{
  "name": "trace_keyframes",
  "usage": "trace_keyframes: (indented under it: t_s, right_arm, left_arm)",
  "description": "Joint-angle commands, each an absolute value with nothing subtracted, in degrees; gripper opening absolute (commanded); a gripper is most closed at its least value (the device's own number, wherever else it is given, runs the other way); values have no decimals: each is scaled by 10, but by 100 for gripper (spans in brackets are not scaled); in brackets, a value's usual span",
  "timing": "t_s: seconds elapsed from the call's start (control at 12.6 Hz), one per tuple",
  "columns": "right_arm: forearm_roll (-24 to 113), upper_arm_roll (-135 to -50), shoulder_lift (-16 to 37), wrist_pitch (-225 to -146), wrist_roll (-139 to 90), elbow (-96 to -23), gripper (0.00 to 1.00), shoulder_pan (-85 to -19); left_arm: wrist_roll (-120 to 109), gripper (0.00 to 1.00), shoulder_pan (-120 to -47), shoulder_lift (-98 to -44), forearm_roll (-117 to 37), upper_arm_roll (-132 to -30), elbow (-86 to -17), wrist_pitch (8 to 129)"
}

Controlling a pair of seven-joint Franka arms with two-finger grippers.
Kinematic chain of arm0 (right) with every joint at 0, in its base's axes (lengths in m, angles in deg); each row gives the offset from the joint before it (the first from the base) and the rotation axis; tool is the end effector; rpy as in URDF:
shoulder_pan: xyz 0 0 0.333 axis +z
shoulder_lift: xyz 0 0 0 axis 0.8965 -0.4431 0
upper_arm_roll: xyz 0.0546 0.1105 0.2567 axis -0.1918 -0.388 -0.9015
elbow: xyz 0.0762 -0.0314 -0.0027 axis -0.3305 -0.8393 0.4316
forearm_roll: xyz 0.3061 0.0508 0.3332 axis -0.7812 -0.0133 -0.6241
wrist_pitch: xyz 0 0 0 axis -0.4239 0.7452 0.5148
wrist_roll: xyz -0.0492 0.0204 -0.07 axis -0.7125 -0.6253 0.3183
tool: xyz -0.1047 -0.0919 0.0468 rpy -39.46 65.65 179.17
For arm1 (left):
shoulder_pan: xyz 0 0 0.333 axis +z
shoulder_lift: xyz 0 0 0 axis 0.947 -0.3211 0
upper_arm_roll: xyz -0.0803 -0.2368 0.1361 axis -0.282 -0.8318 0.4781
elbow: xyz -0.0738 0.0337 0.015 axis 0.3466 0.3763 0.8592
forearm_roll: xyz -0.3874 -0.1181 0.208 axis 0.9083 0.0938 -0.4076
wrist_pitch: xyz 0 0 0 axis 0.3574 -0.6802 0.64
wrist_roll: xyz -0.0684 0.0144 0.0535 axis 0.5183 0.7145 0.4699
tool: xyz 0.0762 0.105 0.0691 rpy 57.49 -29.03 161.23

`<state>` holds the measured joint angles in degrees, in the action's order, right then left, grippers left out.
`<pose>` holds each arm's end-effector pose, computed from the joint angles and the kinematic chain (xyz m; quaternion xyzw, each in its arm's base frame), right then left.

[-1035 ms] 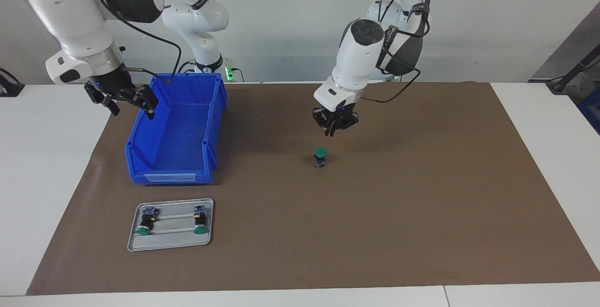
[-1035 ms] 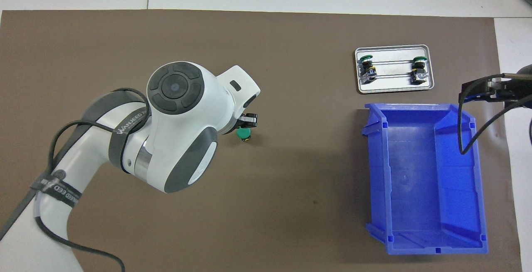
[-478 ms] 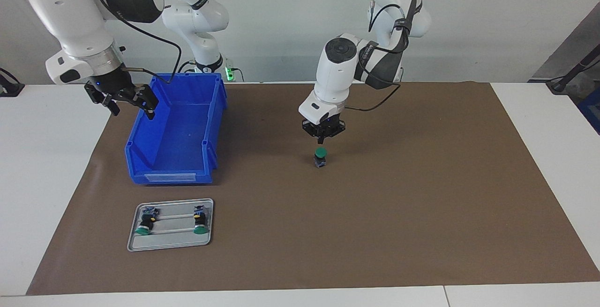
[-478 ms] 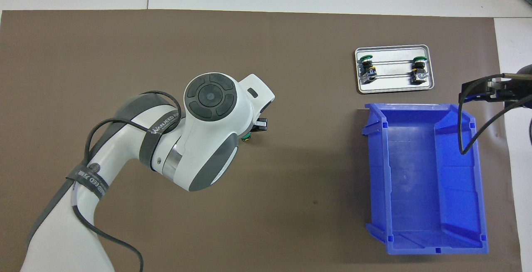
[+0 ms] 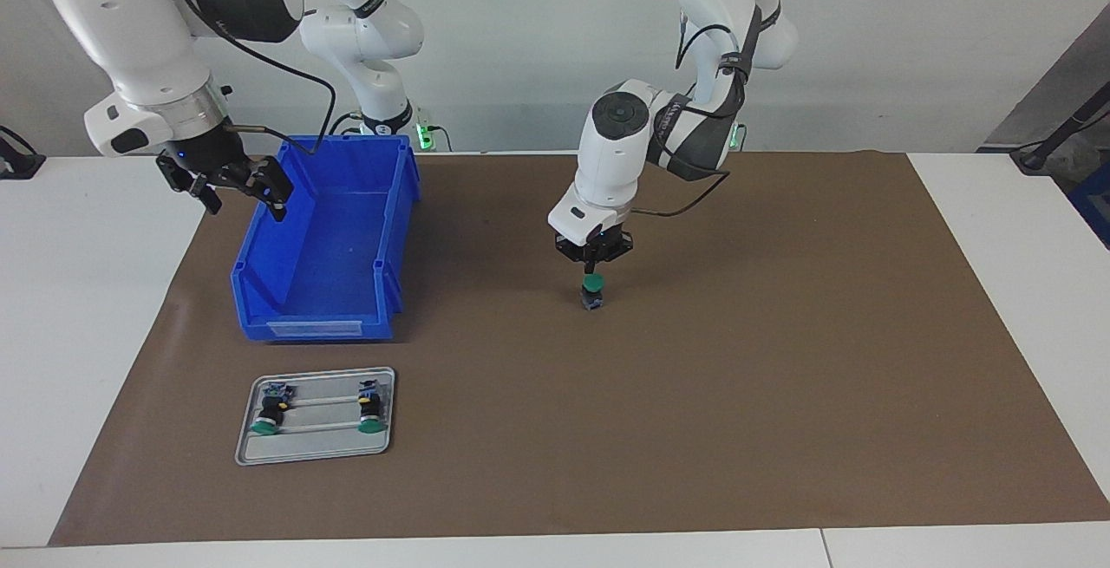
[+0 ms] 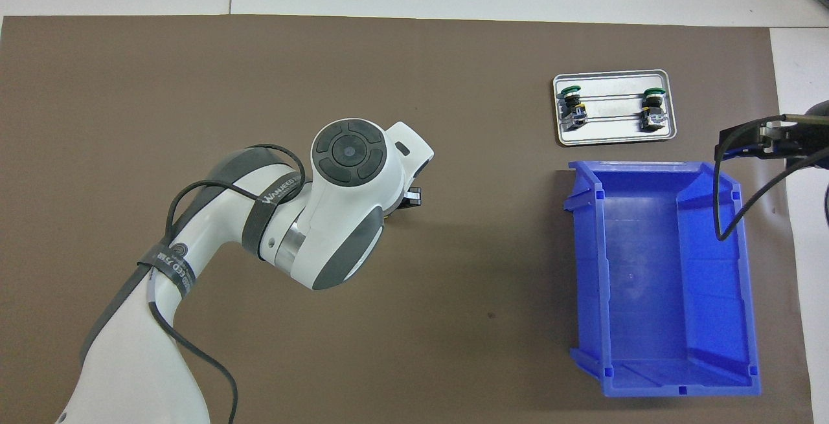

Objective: Place and press button with both arms

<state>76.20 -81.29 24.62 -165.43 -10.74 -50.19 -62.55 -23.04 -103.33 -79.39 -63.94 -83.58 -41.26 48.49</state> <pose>0.6318 -0.0388 0.5121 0.9966 -0.0800 0.0140 0.0130 0.5488 -0.4225 0.3022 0.9992 -0.0303 -0.0073 0.0260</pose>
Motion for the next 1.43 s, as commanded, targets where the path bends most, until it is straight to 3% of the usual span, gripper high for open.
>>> trace_keyframes:
  t_s: [0.0,0.72,1.04,1.35]
  right_arm:
    - [769,-814,257,-1656,-118,-514,100,-627]
    - [769,-814,257,-1656,-117,-514,100,-627]
    - [769,-814,257,-1656,-117,-514,100,-627]
    - [769,-814,257,-1656,-117,-514,100,-627]
  left_arm:
    - [-251,0,-1041,-795,-652,-827,-421,501]
    - [-254,0,-1033,-799,-653,-826,-455,554]
    - [-255,0,-1035,-794,-653,-826,-507,603]
    - [-254,0,-1033,-797,-653,-826,-469,579]
